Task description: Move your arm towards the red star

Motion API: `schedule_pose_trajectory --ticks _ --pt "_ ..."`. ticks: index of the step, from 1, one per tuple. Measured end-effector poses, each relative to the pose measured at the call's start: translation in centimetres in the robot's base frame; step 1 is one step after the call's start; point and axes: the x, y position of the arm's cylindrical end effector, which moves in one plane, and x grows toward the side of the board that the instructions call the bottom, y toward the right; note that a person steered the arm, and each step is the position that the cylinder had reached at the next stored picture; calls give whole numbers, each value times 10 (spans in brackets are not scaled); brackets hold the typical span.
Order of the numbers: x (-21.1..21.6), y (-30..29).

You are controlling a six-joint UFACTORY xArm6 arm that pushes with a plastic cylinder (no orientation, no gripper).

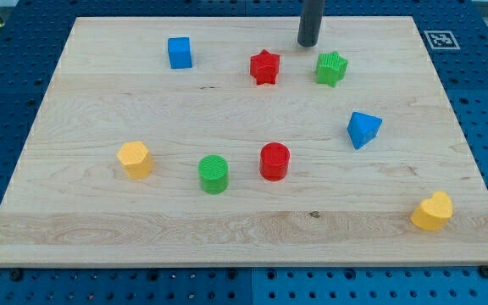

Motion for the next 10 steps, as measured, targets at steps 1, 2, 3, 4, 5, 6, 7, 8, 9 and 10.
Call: schedule_pose_trajectory --ticks 1,2,3,4,5,6,7,8,9,10 --pt "0 -10" --pt "0 -13" --pt "0 -19" --pt "0 -25" --pt "6 -33" --pt "7 -37" --pt "11 -43" --pt "13 -44" --pt "13 -47" --pt "14 -52"
